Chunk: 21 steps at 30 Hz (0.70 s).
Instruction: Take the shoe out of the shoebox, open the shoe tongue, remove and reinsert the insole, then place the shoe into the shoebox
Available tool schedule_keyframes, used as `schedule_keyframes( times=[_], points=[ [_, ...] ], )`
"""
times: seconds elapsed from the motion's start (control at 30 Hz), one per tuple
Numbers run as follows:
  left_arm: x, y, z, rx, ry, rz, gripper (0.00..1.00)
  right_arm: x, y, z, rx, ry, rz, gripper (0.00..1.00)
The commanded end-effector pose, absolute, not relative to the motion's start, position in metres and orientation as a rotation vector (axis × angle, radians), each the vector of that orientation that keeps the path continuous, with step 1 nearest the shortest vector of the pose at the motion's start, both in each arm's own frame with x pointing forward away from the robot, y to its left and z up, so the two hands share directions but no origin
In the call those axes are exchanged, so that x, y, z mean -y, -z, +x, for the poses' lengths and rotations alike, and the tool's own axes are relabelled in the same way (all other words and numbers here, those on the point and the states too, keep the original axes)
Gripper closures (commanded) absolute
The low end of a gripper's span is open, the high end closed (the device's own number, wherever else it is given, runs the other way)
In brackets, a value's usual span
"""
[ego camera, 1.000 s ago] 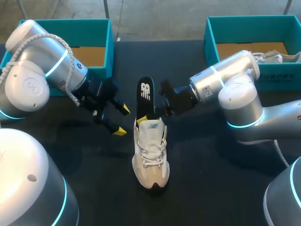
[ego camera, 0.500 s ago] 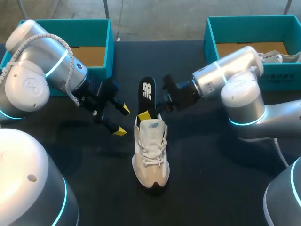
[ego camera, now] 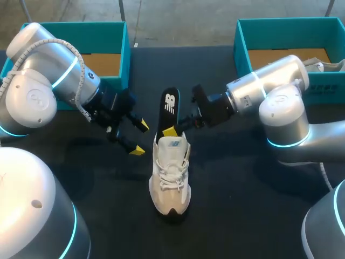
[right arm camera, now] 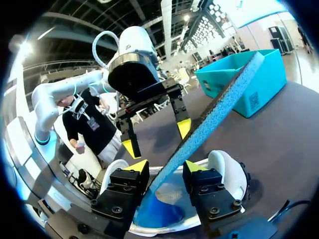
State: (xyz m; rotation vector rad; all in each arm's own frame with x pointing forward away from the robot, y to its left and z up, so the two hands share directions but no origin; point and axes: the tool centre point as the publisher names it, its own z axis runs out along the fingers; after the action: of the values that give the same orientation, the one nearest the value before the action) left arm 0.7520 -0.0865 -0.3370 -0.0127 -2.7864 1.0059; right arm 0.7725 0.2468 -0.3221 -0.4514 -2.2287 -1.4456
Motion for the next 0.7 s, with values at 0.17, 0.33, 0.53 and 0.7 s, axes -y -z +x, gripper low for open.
schedule_keyframes(
  times=[0.17,0.33,0.53,0.7],
  points=[
    [0.087,0.337,0.752,2.788,-1.003,-0.013,0.00,-0.251,0.322,0.774,2.238,1.441,-0.452,0.57],
    [0.087,0.337,0.752,2.788,-1.003,-0.013,0.00,-0.244,0.320,0.775,2.248,1.444,-0.484,0.57],
    [0.087,0.337,0.752,2.788,-1.003,-0.013,0.00,-0.236,0.316,0.776,2.254,1.474,-0.521,0.57],
    [0.087,0.337,0.752,2.788,-1.003,-0.013,0.00,-0.236,0.316,0.777,2.250,1.486,-0.532,0.64]
  ],
)
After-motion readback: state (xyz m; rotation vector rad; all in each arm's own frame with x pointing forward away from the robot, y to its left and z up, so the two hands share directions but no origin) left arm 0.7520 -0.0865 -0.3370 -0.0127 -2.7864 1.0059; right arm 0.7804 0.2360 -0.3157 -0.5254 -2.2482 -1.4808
